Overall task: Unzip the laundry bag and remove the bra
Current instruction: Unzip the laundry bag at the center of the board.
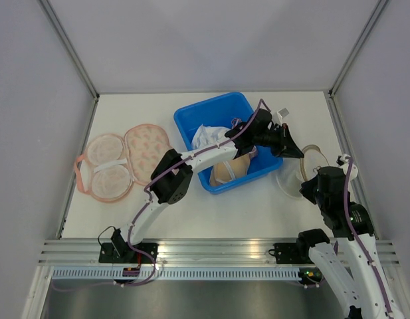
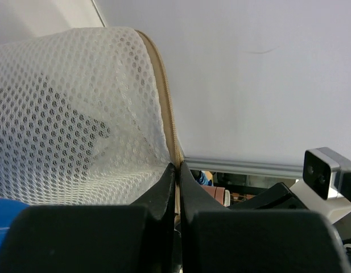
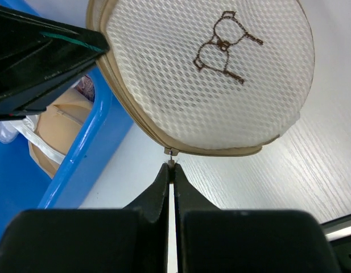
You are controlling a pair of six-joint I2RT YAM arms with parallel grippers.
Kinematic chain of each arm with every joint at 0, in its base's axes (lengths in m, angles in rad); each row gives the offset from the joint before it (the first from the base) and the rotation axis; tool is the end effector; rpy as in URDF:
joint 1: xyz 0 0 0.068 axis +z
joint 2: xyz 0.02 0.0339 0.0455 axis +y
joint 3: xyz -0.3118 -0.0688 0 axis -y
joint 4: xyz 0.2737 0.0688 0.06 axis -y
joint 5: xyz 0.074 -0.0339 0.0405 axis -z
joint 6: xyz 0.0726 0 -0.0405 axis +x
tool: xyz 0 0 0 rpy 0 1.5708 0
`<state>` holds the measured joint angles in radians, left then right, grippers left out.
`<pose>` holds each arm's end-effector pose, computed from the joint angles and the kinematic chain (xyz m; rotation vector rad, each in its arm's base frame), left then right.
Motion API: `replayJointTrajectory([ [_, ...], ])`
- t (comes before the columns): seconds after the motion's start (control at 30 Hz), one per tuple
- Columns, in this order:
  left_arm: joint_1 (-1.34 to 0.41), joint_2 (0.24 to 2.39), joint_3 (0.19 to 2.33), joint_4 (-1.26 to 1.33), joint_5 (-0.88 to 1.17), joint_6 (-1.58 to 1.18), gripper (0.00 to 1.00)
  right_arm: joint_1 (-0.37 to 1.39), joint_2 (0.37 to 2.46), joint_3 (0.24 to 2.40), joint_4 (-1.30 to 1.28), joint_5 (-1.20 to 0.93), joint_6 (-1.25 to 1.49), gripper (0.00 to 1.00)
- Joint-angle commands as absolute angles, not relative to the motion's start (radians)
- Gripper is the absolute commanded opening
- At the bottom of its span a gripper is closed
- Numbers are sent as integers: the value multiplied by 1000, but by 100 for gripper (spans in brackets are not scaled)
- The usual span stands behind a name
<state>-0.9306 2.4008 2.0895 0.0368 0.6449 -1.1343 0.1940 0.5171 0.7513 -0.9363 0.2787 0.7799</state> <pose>0.3569 -0.5522 0.2614 0.3400 2.3126 -1.8615 0.1128 0.0018 0.2967 0.7879 2.1065 0.2090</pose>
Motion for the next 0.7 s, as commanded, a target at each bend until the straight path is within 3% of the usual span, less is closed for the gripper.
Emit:
replayJointTrajectory([
  [0.0, -902, 2430, 2158, 121, 658, -1209, 2, 195, 506, 747, -1003, 281, 762, 0],
  [0.3, -902, 2428, 2152, 80, 696, -1180, 2, 195, 508, 785, -993, 293, 772, 1],
  [0.43, -902, 2367, 2145, -38, 669, -1097, 33, 195, 506, 782, -945, 270, 770, 0],
  [0.53, -902, 2312, 2157, -183, 609, -978, 47, 193, 517, 788, -922, 256, 767, 1],
  [0.67, -905, 2249, 2129, -313, 540, -902, 50, 195, 523, 795, -894, 244, 769, 0],
])
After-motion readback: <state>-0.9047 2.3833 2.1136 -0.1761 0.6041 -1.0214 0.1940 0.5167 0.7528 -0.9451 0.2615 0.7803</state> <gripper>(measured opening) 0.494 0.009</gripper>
